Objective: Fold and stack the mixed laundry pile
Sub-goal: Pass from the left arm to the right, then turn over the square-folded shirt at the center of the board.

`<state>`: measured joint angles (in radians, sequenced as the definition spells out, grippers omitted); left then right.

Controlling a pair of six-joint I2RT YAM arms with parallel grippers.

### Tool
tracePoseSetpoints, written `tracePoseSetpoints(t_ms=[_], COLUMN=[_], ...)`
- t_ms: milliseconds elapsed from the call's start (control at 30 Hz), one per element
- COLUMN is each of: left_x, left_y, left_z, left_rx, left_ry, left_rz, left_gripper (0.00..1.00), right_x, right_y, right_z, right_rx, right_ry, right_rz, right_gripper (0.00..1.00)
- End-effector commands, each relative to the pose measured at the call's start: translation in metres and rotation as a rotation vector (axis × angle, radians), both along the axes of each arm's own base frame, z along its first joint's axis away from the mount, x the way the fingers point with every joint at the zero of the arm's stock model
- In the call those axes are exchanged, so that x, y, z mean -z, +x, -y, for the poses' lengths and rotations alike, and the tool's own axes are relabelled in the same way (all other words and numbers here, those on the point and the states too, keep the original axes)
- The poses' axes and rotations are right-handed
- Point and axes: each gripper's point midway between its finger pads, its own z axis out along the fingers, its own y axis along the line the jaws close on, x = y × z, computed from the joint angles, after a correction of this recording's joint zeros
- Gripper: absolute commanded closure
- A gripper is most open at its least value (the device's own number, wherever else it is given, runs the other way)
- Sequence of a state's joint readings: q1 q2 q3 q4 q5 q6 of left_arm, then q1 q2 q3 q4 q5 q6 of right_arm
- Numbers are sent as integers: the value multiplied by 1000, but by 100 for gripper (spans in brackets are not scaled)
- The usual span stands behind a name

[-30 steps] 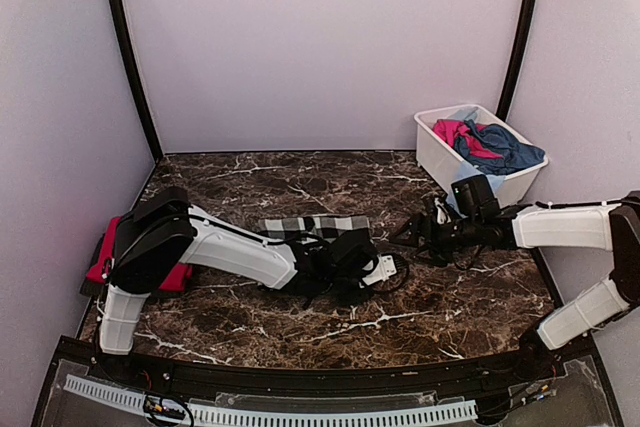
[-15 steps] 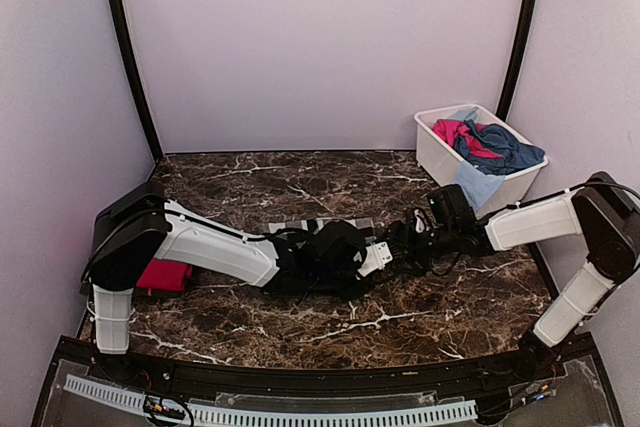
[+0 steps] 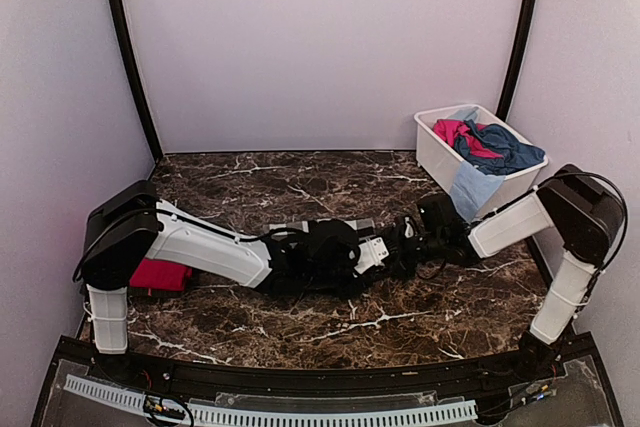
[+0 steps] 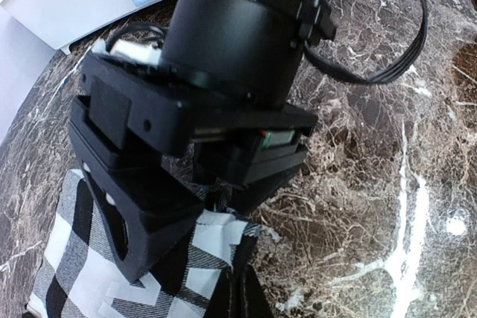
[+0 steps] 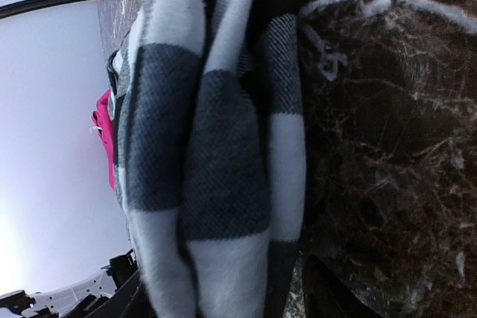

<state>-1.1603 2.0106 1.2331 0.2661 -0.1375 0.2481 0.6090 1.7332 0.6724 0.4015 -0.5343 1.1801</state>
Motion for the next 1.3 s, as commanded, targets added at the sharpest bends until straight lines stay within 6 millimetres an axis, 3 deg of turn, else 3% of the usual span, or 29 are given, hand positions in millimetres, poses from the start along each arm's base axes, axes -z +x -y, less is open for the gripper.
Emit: tracePoseSetpoints(t_ms=[0,300,500,600,667,867,967,1100,1267], left_x=[-44,-39,-35,-35,-37,-48,-58,-72,-85], left_y=[-1,-10,-14,-15,-13,-6,-2,7,14], left_z=[3,1,-1,-3,-4,-22,-41,-72,-102], left_rx=[3,40,64,60,40,-75,-137,-248,-323], left_ry=[-120,-125,-116,-112,-113,-122,-153,-219,-280], left_rz=[20,-2,-6,-5,-12,-54,-82,-122,-150], left_gripper=[100,100,100,100,90,46,33,20,15], right_x=[3,6,11,7,2,-21,-30,-51,-92], right_y=[4,16,27,29,27,24,15,7,8], right_z=[-12,-19,-17,-17,-15,1,15,46,84], right_rx=[4,27,34,19,10,-45,-96,-131,-153], right_ry=[85,93,19,-5,-20,-159,-193,-292,-428], right_rz=[-10,1,30,51,63,124,120,150,235], right_gripper=[41,48,71,88,100,100,100,100,100])
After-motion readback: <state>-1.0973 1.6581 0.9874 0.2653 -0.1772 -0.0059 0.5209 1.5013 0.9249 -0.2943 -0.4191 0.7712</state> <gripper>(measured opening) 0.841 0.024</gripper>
